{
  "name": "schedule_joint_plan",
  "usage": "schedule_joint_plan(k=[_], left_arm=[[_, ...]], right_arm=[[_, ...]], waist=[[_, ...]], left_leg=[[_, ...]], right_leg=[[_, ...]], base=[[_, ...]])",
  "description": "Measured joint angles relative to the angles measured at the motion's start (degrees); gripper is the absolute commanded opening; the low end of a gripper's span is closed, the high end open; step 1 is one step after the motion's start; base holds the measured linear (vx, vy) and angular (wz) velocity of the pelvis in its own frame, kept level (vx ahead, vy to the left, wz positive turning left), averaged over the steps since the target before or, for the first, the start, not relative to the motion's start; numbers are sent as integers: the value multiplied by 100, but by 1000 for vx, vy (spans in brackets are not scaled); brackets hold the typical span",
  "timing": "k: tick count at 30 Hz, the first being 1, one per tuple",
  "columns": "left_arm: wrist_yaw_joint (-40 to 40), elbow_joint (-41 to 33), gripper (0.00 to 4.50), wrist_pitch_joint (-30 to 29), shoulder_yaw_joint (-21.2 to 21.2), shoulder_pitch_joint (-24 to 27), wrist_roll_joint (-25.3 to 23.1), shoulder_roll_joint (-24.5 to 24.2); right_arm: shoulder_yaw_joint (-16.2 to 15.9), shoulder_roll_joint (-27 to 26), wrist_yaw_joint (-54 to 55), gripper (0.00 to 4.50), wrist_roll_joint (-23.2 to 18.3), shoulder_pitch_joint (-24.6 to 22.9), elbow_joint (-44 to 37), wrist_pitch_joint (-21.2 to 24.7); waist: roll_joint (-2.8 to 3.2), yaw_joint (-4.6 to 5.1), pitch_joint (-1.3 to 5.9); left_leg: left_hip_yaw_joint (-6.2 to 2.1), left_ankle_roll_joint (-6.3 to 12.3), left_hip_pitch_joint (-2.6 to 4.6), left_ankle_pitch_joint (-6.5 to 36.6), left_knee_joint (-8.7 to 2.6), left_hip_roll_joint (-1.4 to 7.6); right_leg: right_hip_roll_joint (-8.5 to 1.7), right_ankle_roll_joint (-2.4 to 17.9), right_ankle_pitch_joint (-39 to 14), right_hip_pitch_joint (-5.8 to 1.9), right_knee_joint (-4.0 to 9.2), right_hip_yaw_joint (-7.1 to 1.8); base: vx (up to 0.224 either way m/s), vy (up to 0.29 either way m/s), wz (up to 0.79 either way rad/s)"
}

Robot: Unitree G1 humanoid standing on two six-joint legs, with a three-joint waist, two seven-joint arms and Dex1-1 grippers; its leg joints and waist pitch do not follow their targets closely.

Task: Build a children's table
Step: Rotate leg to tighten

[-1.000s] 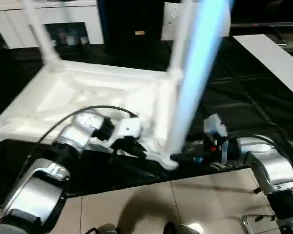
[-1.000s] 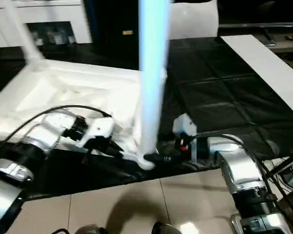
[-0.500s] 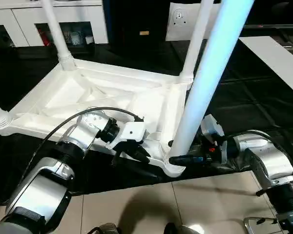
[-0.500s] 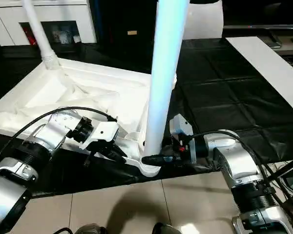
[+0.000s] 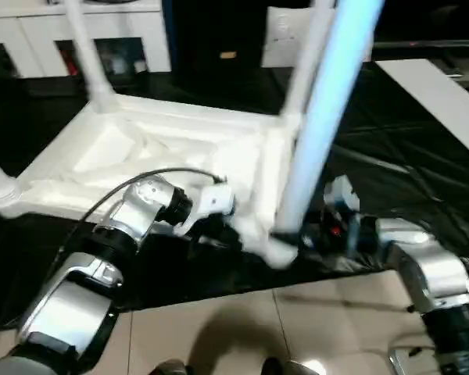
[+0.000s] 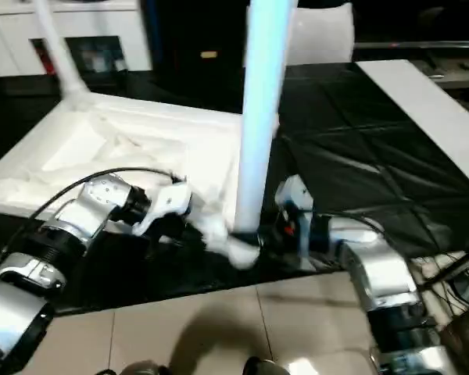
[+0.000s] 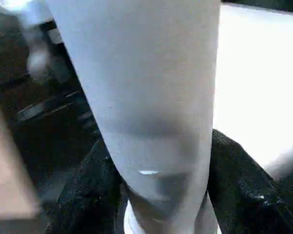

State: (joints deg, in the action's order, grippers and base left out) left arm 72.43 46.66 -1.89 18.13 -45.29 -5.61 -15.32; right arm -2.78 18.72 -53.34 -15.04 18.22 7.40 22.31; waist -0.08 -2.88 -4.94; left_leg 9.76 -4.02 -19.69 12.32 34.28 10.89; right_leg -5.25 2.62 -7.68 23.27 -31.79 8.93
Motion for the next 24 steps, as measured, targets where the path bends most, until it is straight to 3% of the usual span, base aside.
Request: schedule_joint_plan(k=[4, 9, 10, 11, 13, 15, 17, 19, 24], left_arm=[[-1281, 11, 0, -715, -277, -50, -78, 508], [-2575, 40, 0, -1212, -488, -150, -95, 1028], [-2707, 39, 0, -1248, -504, -155, -96, 1089], [-2784, 38, 0, -1270, -533, -154, -96, 1136], [-2817, 34, 0, -1275, -565, -155, -96, 1152], [-2814, 6, 0, -1275, -571, -153, -96, 1147], [-2812, -36, 0, -1275, -571, -147, -96, 1131], [-2700, -112, 0, -1243, -548, -128, -94, 1048], [-2120, -371, 0, -759, -351, 70, -90, 624]], right_arm=[[473, -1027, 2043, 202, 447, 184, 174, 108], [809, -1769, 3797, 202, 726, 818, 804, 60], [846, -1815, 3919, 202, 757, 889, 893, 16], [888, -1860, 3992, 237, 778, 919, 956, -51], [922, -1923, 4052, 237, 793, 950, 1024, -160], [924, -1933, 4051, 278, 796, 949, 1029, -227], [924, -1993, 4048, 284, 795, 949, 1011, -276], [919, -1994, 3915, 324, 793, 904, 941, -307], [620, -1514, 2925, 358, 598, 525, 625, -492]], waist=[[13, 240, 6], [16, 427, 7], [15, 429, 7], [15, 428, 7], [14, 420, 7], [14, 402, 7], [13, 389, 7], [14, 378, 7], [14, 364, 7]], left_leg=[[-7, 0, 12, 1, -10, 5], [-17, 10, -30, 2, -5, 11], [-15, 18, -35, 6, -4, 8], [-11, 30, -36, 14, -4, 4], [0, 50, -40, 27, -5, -6], [2, 67, -36, 28, -7, -13], [1, 82, -35, 21, -8, -18], [0, 77, -40, 17, -32, -8], [4, 77, -50, 17, -41, -5]], right_leg=[[-1, -5, 3, -37, 90, 44], [-9, -4, 5, -37, 177, 83], [-11, -2, 6, -35, 178, 79], [-11, 0, 10, -35, 175, 68], [-11, -15, 40, -34, 158, 39], [-11, -15, 41, -20, 109, 14], [-10, -15, 41, 1, 59, -4], [2, -20, 36, 22, 50, -3], [3, 19, -2, 77, -33, -12]], base=[[0, 0, 0], [0, 0, 0], [0, 0, 0], [0, 0, 0], [0, 0, 0], [0, 0, 0], [0, 0, 0], [0, 0, 0], [0, 0, 0]])
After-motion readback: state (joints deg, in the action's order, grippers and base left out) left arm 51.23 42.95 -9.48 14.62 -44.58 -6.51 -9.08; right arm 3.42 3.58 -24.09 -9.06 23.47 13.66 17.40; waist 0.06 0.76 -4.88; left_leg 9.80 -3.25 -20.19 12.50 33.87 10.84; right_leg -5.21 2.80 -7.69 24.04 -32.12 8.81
